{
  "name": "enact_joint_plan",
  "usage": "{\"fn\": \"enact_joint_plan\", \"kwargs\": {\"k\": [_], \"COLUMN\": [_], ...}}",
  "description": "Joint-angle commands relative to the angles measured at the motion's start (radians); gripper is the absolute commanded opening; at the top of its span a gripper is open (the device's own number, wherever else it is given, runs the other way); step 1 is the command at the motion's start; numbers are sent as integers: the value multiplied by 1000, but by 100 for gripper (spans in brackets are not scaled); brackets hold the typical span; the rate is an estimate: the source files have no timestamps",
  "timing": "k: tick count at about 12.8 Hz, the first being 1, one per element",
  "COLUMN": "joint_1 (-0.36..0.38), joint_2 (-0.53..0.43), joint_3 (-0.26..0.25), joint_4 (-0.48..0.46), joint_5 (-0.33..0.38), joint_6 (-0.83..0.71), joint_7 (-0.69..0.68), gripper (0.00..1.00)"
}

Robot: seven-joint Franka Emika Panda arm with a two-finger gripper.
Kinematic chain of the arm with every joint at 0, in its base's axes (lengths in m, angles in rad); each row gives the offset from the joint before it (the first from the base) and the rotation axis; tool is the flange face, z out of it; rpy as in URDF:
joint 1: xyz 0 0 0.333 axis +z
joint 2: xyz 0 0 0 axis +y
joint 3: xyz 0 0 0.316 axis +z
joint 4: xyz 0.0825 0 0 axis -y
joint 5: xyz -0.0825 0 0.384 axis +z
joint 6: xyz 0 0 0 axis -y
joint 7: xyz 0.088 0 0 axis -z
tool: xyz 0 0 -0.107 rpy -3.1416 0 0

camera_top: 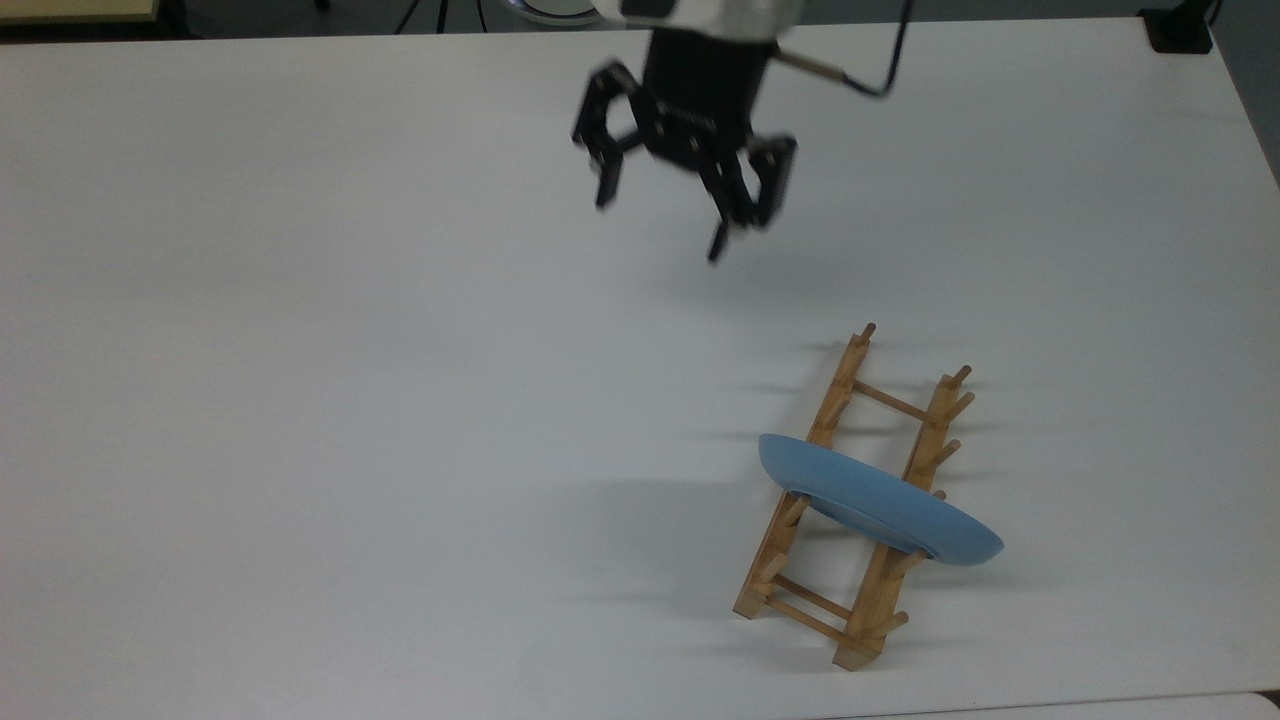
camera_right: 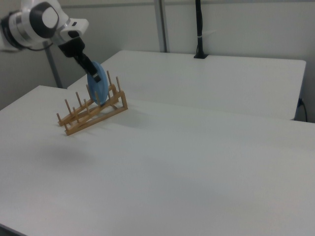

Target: Place plate in plate rack

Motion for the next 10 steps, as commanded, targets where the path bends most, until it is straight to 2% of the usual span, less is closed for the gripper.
{"fn": "enact_joint_plan", "kwargs": {"k": [1, 3, 5, 6, 7, 8, 10], "joint_1": [-79, -148, -162, -162, -172, -185, -189], "joint_2": [-162, -238, -300, -303, -297, -296, -286], "joint_3": [-5, -20, -62, -85, -86, -86, -86], "joint_4": [-62, -88, -152, -160, -162, -163, -168], "joint_5": [201, 253, 284, 286, 286, 286, 286], "joint_6": [-246, -346, -333, -325, -308, -276, -199], "joint_7": [-211, -358, -508, -624, -705, -748, -748], "gripper": [100, 100, 100, 100, 100, 100, 100]}}
